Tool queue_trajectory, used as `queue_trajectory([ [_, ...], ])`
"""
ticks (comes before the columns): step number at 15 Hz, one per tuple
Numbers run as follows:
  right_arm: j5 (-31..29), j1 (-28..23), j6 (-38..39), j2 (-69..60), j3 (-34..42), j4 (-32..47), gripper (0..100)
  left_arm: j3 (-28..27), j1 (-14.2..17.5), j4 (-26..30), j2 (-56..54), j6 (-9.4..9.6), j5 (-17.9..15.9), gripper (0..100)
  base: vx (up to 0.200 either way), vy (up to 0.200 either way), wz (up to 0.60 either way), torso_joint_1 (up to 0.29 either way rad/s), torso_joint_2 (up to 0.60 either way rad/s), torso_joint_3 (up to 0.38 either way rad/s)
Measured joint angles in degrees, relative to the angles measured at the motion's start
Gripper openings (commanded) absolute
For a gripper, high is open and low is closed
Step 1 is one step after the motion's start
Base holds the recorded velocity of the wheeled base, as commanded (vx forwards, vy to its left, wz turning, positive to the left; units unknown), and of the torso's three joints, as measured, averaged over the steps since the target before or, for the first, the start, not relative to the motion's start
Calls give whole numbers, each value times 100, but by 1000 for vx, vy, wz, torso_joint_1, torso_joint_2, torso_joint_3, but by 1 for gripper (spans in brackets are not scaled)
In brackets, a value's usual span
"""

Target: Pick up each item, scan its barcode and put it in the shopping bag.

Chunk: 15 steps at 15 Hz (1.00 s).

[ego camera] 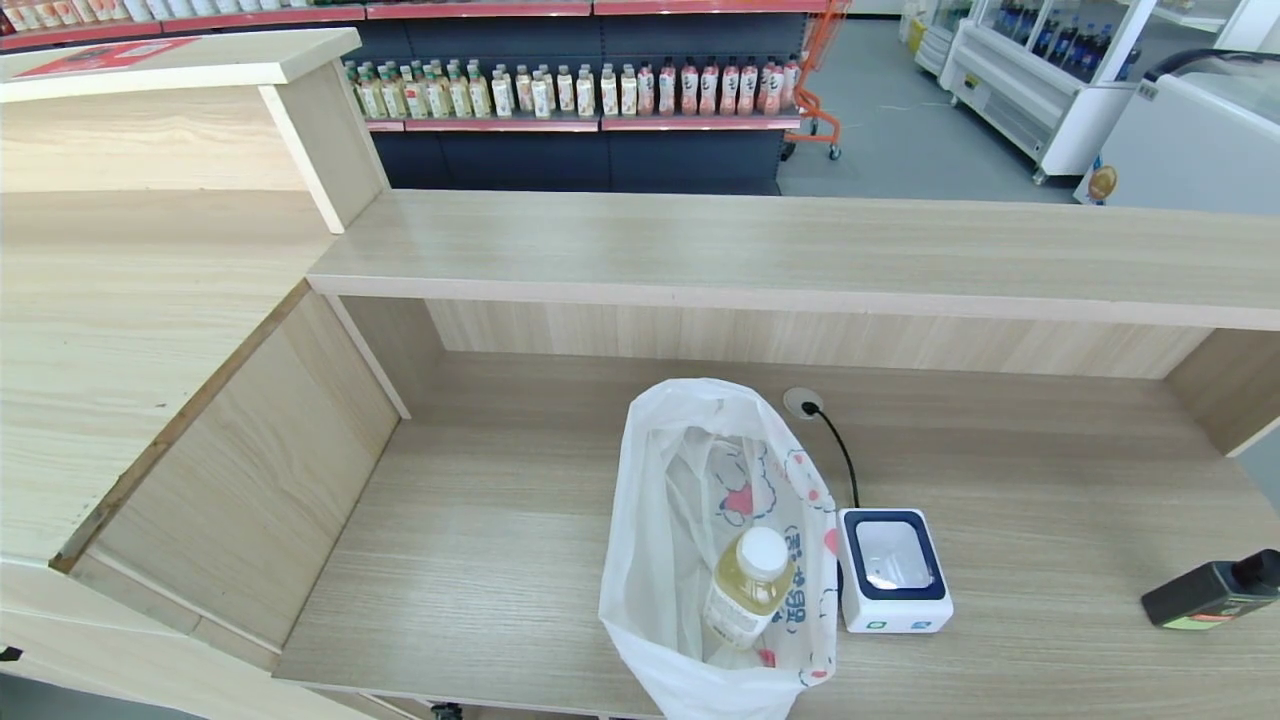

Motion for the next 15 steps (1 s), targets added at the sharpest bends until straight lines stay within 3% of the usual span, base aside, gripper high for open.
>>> queue_trajectory([
  [5,-18,-80,2,-107,37,22,100,0,-2,2,0,28,-2,100,-200,0,0,2,0,4],
  [8,-18,-133,2,-135,37,21,100,0,0,2,0,17,0,100,0,0,0,0,0,0],
  [15,-22,-627,115,-273,98,207,100,0,5,0,-2,89,9,100,0,-200,0,7,4,4],
])
